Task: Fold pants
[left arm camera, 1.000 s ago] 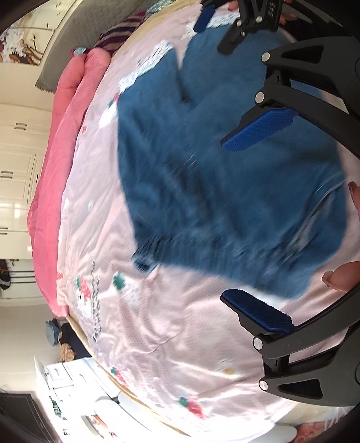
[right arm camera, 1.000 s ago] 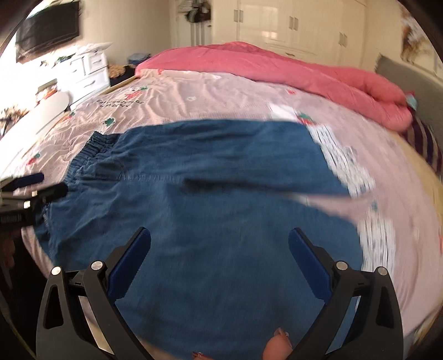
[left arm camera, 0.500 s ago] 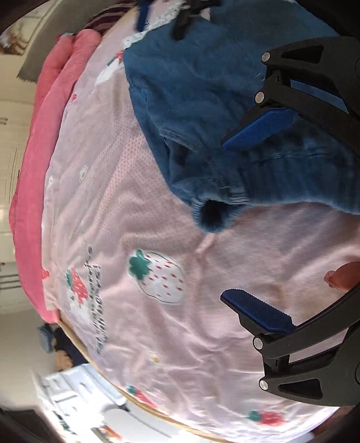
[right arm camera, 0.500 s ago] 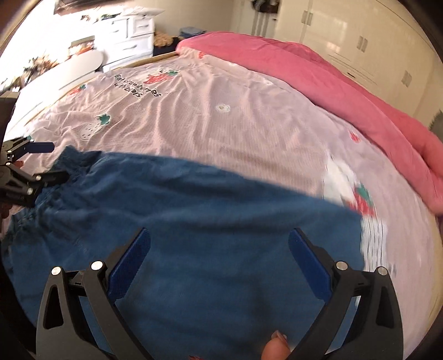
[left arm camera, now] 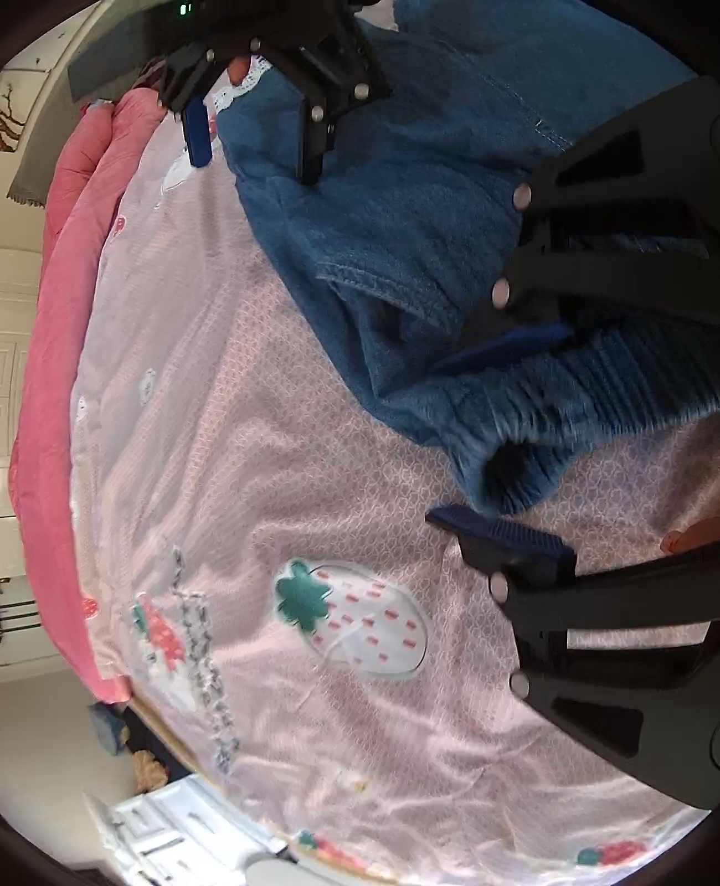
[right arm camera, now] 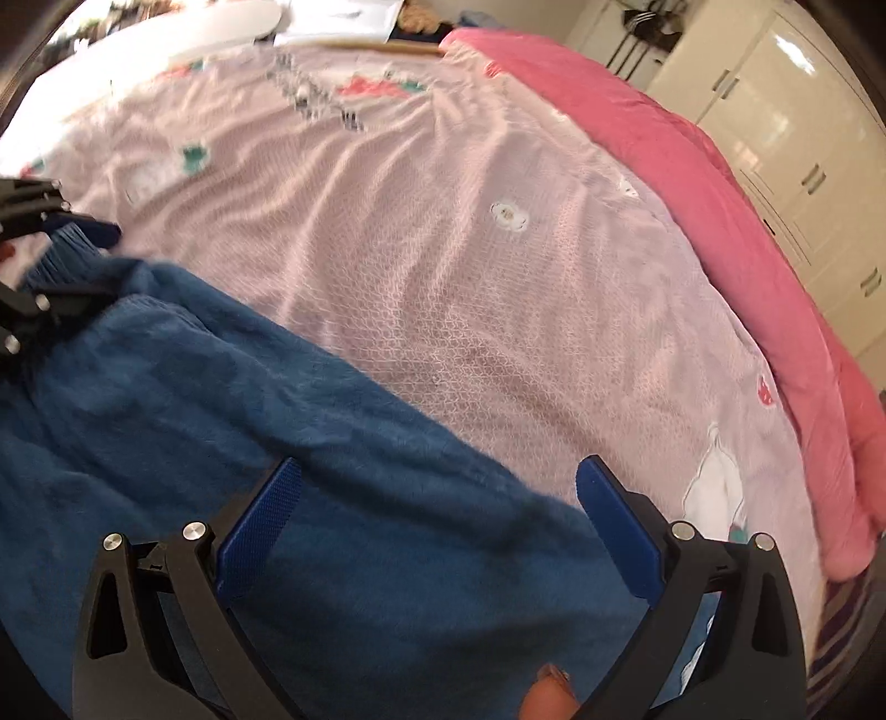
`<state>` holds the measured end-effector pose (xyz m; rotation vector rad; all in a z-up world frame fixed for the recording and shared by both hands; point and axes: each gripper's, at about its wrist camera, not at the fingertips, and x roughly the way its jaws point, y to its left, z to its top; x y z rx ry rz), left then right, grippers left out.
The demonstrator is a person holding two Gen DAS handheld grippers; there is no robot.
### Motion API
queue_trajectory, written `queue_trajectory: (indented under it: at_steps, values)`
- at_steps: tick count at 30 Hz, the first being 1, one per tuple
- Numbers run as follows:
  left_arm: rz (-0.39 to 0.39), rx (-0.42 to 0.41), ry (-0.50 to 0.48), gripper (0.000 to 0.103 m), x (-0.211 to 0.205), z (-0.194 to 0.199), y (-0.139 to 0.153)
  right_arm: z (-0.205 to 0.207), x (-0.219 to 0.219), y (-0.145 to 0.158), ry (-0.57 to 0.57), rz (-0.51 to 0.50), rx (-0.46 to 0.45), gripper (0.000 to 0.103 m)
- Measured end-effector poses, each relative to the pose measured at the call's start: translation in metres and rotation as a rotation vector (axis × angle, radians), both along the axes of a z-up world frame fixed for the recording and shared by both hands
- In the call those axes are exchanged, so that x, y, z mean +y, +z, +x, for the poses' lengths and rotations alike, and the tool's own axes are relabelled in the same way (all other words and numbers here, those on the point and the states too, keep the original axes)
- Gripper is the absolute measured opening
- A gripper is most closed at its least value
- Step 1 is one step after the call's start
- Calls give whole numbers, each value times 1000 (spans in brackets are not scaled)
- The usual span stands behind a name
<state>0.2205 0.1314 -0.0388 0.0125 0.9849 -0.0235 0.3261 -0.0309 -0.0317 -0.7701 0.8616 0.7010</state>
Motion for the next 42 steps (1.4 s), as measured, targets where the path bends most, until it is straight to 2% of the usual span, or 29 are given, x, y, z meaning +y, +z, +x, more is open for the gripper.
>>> queue_trajectory:
  at_steps: [1,3,4,6,9,13,17,21,29,34,42]
  values:
    - [-8,0,1,35,1,1,-1,3,1,-1,2,8,14,92]
    - [-5,-10,-4,30,2,2,-1,9,4,-5,10,30,85,45]
    - [-8,-13,-8,28,2,2,0,9,5,-6,16,38,118,41]
    - [-23,-16,-15,25,3,1,0,3,6,-7,47,46,149,16]
    - [-56,-28,-13,21,8,0,2,-4,0,0,30,80,157,7]
    - [-119,-95,-24,13,10,-9,20,-12,-18,21,-5,186,157,4]
    - [-146,-176,-68,13,8,-26,42,-27,-35,44,-22,259,141,4]
    - [-156,-221,-96,12,7,-40,54,-48,-53,59,-42,332,137,4]
    - [-200,-343,-177,12,4,-77,74,-114,-85,79,-54,447,98,4]
    - [-244,-404,-239,12,-3,-115,80,-163,-112,80,-56,535,114,4]
    - [-243,-426,-312,13,-22,-168,75,-234,-128,55,-64,531,146,4]
